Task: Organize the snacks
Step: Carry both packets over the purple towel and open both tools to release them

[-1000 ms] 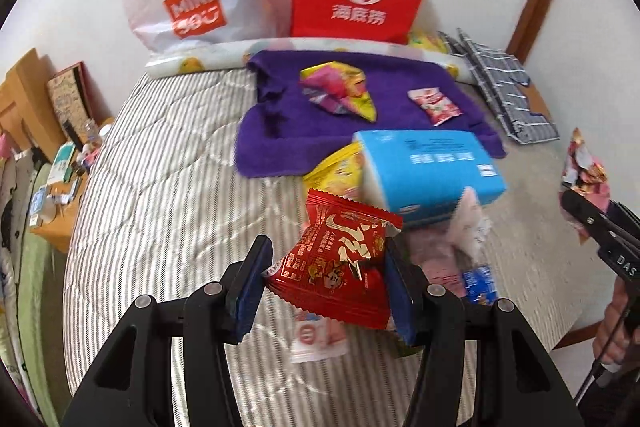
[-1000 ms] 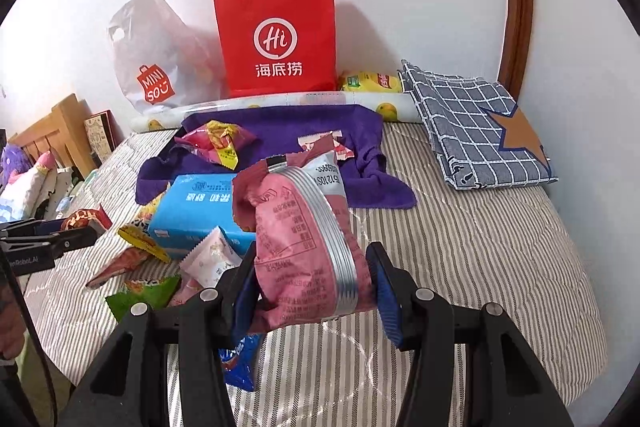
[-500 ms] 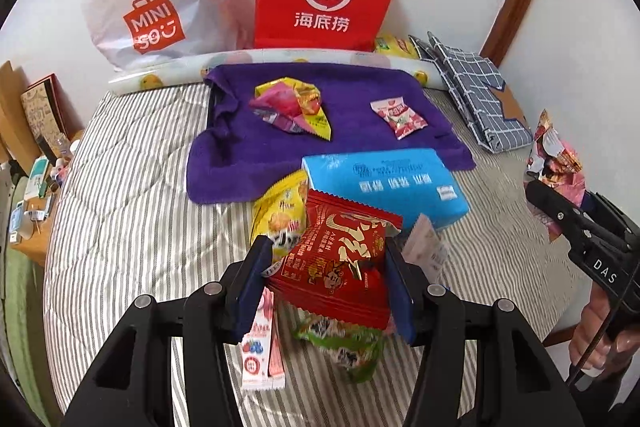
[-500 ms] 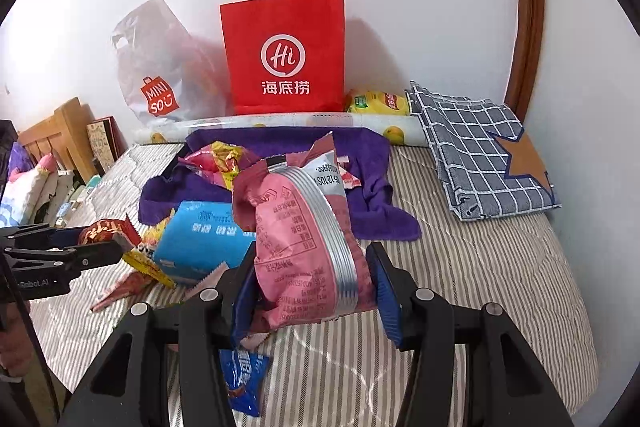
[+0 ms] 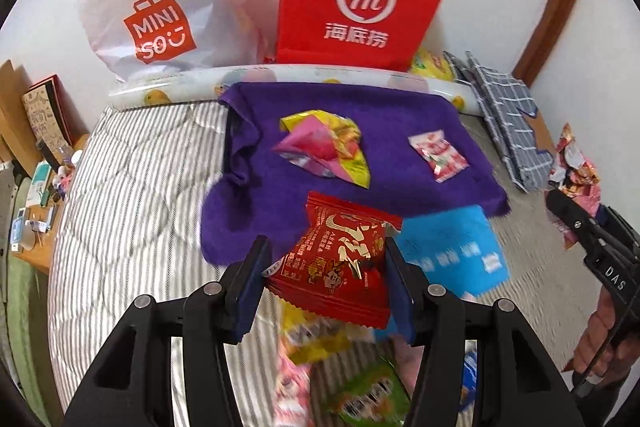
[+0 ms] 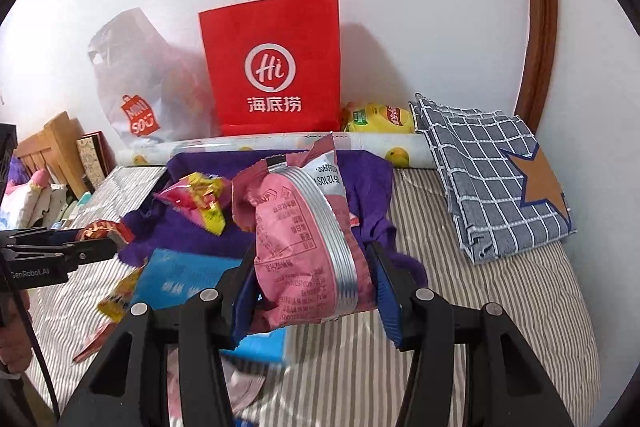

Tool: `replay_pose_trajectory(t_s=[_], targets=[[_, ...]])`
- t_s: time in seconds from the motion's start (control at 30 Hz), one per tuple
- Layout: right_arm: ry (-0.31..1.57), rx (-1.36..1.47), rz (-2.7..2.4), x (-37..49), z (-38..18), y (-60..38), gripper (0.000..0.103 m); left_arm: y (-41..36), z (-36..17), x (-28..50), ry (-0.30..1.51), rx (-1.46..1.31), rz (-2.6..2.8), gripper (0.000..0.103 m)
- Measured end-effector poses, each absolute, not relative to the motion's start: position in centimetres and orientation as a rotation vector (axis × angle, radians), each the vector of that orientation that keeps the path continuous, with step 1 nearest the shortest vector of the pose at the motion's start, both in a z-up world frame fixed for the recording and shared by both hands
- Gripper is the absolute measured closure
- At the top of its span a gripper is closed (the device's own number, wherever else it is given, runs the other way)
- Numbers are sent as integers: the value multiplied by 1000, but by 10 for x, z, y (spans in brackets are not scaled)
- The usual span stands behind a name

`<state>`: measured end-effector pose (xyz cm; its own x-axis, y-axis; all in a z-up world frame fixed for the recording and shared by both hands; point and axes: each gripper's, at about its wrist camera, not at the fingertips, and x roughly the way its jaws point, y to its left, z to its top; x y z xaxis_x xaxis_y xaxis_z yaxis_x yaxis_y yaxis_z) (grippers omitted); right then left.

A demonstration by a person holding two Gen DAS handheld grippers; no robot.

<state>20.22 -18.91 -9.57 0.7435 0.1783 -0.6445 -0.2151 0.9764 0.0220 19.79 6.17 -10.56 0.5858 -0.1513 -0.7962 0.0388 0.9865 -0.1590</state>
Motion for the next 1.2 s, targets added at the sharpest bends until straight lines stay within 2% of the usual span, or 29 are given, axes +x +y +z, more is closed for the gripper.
replay_pose_trajectory(t_s=[0.6, 1.2], targets=[[749, -50, 205, 284, -137, -185, 54, 85, -142, 269, 997, -118, -60, 49], [832, -25, 221, 316, -165, -186, 53, 77, -165, 303, 1019, -110, -88, 49]])
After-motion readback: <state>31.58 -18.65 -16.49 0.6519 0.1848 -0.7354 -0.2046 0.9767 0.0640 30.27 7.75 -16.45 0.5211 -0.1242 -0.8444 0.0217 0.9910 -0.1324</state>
